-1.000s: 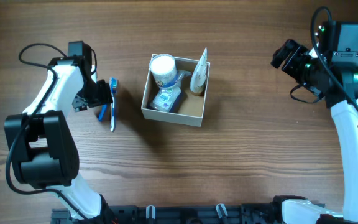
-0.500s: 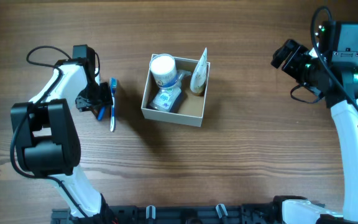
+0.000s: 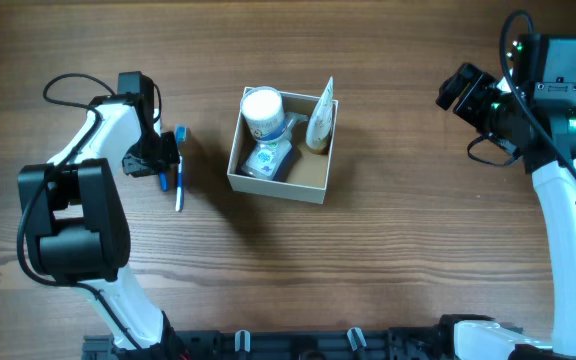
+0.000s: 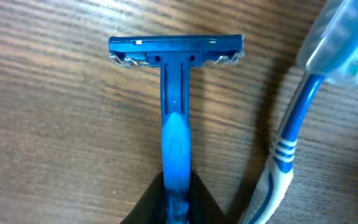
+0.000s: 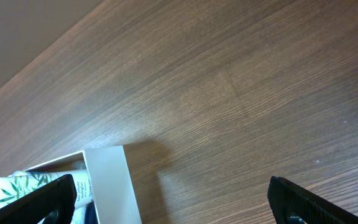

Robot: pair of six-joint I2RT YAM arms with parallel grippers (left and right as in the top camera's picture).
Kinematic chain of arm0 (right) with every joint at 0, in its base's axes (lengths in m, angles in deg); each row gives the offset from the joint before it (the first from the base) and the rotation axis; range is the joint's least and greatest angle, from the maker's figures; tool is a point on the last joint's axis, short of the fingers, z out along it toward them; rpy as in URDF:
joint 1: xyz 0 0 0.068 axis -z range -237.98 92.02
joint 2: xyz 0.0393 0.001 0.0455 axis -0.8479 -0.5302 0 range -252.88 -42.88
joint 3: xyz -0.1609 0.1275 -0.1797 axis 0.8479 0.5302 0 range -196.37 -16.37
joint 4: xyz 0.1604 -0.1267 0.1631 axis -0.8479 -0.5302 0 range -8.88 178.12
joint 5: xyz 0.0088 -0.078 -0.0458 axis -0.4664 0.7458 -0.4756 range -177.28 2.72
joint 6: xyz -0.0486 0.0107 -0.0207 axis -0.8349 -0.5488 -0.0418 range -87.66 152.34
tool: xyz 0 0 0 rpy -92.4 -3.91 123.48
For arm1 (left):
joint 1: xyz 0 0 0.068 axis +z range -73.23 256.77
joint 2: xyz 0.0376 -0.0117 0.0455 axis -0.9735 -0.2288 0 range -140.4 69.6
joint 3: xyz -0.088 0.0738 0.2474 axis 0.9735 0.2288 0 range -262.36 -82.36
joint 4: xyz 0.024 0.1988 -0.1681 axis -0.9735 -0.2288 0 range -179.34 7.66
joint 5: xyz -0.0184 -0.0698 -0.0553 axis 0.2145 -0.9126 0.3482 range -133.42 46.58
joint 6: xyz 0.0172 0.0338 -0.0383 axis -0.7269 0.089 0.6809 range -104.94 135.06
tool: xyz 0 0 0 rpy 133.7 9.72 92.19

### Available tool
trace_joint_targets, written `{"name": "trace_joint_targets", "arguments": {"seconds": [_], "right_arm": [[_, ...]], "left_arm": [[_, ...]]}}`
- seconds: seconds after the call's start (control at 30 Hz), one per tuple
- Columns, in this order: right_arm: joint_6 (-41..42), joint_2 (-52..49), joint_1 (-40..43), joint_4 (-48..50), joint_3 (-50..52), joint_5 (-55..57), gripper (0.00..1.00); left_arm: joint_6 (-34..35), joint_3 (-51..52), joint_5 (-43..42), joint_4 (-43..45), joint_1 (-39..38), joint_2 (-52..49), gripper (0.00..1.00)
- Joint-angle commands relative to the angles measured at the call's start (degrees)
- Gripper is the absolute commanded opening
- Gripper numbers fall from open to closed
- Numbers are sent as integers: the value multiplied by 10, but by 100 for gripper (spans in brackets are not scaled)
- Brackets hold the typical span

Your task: Pack container

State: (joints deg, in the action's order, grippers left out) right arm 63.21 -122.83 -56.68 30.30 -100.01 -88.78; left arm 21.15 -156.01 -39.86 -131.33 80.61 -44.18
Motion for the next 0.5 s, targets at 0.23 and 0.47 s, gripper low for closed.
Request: {"name": "trace_joint_targets", "arguments": {"seconds": [0.23, 0.47], "right_arm": [[8, -4, 1, 1, -8, -5, 100], [8, -4, 1, 1, -8, -5, 100]], "left_arm": [[38, -84, -89, -99, -51, 187, 11], [38, -83, -93, -17, -219, 250, 12]]}}
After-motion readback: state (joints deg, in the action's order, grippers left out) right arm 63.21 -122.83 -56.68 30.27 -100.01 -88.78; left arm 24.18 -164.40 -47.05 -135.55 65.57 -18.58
